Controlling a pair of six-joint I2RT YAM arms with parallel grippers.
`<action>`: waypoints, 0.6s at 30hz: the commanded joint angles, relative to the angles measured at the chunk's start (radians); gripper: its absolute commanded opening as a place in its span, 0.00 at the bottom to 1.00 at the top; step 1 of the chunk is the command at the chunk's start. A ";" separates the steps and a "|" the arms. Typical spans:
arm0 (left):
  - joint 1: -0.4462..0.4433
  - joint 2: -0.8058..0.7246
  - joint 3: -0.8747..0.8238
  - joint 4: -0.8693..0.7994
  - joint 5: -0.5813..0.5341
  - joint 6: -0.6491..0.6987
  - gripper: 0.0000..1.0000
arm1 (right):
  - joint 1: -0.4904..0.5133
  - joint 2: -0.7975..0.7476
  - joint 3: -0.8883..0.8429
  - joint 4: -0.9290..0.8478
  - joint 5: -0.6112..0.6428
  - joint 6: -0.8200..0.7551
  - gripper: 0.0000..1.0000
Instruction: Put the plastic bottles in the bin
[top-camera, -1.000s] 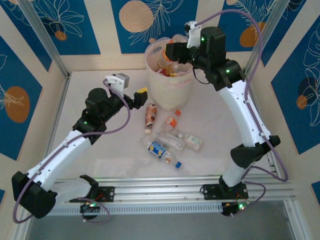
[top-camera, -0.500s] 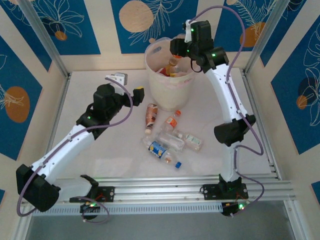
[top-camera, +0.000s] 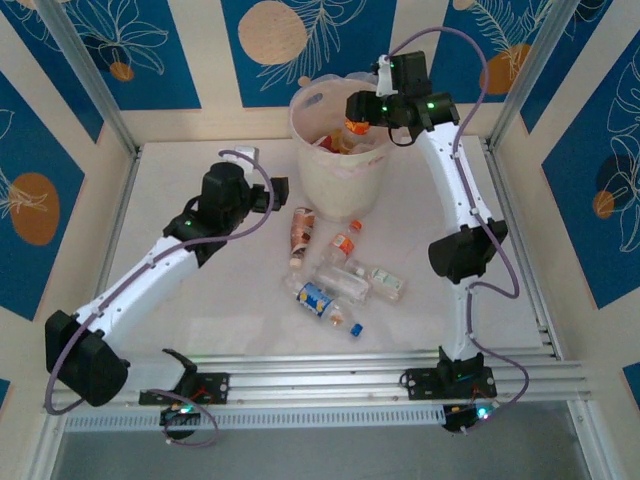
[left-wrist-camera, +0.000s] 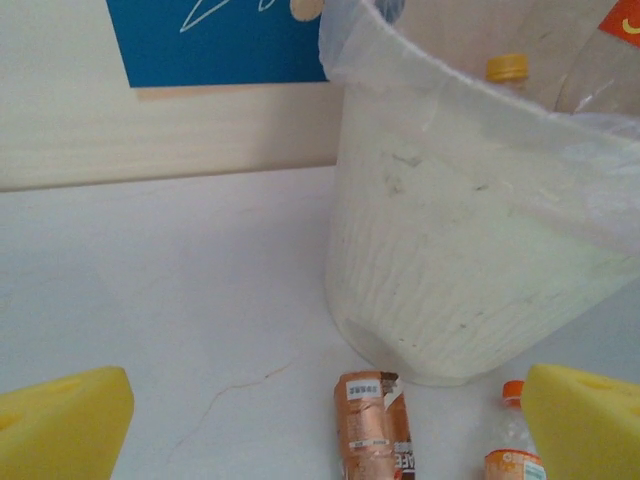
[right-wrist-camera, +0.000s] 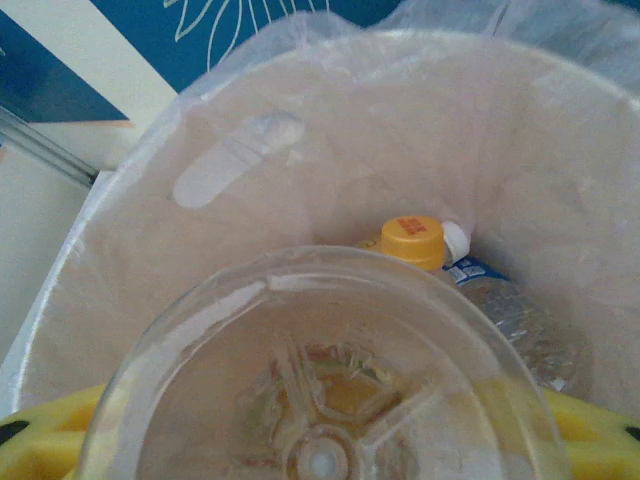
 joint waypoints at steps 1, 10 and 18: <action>-0.005 0.025 0.056 -0.059 -0.036 -0.022 1.00 | 0.003 0.037 0.031 -0.040 -0.082 0.020 0.48; -0.004 0.090 0.090 -0.098 -0.040 -0.051 1.00 | 0.005 0.081 0.034 -0.065 -0.074 0.012 0.61; -0.004 0.136 0.104 -0.114 -0.022 -0.064 1.00 | 0.002 0.106 0.097 -0.096 -0.027 -0.010 0.84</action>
